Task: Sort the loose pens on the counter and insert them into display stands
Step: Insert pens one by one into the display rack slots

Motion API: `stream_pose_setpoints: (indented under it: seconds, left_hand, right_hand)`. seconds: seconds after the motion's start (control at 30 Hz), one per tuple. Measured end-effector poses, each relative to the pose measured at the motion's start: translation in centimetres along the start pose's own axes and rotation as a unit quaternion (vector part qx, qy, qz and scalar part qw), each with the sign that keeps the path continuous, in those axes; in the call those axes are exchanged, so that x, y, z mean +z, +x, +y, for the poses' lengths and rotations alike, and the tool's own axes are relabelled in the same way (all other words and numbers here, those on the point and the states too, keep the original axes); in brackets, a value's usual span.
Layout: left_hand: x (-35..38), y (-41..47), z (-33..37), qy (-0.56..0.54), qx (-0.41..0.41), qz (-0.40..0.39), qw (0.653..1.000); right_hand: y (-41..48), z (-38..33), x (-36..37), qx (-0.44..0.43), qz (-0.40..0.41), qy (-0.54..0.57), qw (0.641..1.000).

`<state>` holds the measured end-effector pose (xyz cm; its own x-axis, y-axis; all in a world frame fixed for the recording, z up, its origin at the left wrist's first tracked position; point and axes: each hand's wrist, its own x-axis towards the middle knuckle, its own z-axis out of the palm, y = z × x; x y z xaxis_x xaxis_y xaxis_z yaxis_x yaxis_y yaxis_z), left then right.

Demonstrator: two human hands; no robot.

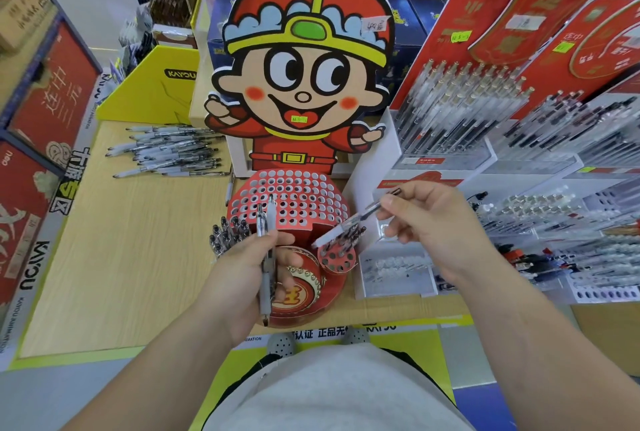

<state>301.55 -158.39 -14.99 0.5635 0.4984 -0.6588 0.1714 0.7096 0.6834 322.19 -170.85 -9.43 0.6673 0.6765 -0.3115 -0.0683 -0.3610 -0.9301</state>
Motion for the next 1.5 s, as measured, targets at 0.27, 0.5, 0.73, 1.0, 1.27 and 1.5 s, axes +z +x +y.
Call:
stream_pose_setpoints:
  seconds: [0.27, 0.5, 0.73, 1.0, 1.27, 1.5]
  left_hand:
    - [-0.1, -0.1, -0.5, -0.002, -0.011, -0.003, 1.000]
    - [-0.1, -0.2, -1.0, -0.017, -0.010, 0.005, 1.000]
    - [-0.5, -0.6, -1.2, -0.014, -0.008, 0.010, 1.000]
    - [-0.8, -0.8, -1.2, -0.013, -0.007, 0.016, 1.000]
    - [-0.9, -0.8, -1.0, -0.011, -0.007, 0.016, 1.000]
    - [-0.7, -0.8, -0.8, -0.011, -0.004, 0.005, 1.000]
  right_hand:
    - [-0.1, 1.5, 0.2, -0.054, -0.016, -0.190, 0.980]
    - [0.1, 4.7, 2.0, -0.097, -0.012, -0.278, 0.956]
    - [0.4, 5.4, 3.0, -0.121, 0.014, -0.314, 0.942]
    - [0.6, 5.1, 3.4, -0.124, 0.000, -0.337, 0.933]
    - [0.5, 5.2, 3.5, -0.122, -0.009, -0.351, 0.928]
    - [1.4, 5.3, 3.3, -0.157, 0.010, -0.413, 0.897]
